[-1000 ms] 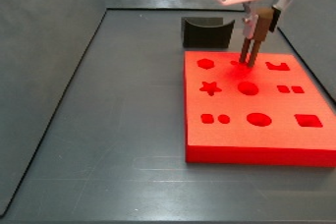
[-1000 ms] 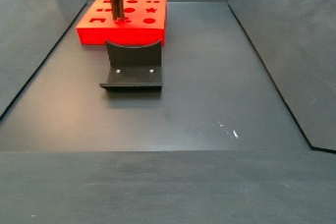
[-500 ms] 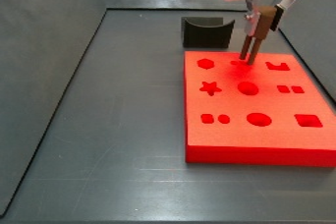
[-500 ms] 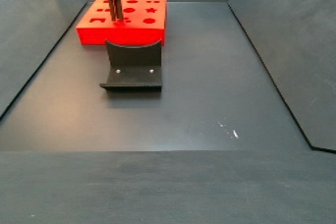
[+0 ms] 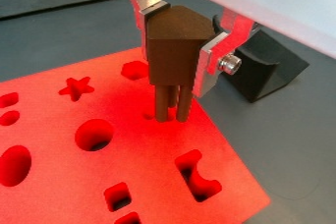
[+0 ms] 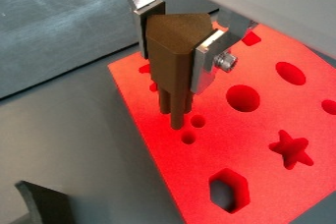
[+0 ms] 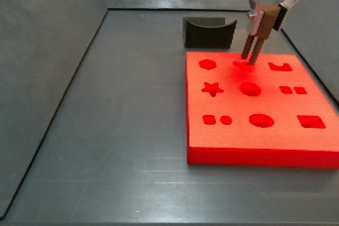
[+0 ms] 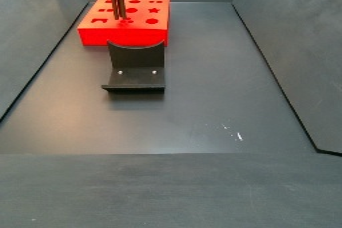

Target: Insert the 3 prong object.

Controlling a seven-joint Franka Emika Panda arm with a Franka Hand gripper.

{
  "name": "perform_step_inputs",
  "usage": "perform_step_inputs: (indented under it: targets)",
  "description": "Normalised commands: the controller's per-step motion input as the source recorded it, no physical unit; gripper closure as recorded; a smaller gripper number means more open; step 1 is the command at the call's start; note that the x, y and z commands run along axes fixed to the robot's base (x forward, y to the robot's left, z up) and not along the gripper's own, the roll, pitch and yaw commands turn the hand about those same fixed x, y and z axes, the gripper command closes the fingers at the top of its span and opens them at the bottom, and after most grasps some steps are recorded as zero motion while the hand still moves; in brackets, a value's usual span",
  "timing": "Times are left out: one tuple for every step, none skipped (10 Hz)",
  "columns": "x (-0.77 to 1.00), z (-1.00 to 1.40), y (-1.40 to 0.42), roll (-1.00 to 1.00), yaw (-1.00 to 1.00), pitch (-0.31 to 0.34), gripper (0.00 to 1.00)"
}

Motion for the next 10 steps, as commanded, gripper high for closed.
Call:
perform_step_inputs:
  targets:
    - [-0.25,0.00,0.00,-0.11,0.00,-0.197,1.00]
    - [-0.25,0.00,-0.02,-0.09,-0.01,-0.203,1.00]
    - [-0.21,0.00,-0.01,-0.08,0.00,-0.183,1.00]
    - [-0.04,-0.01,-0.02,-0.05,0.00,-0.111,1.00]
    - [0.01,-0.07,-0.02,0.00,0.00,-0.031,1.00]
    - [0.11,-0.12,-0.01,0.00,0.00,0.000,1.00]
    - [0.06,-0.21,0.00,0.00,0.00,-0.011,1.00]
    - [0.01,-0.31,0.00,0.00,0.00,-0.040,1.00]
    - [0.00,-0.37,0.00,0.00,0.00,-0.041,1.00]
    - [0.00,-0.47,0.00,0.00,-0.01,-0.031,1.00]
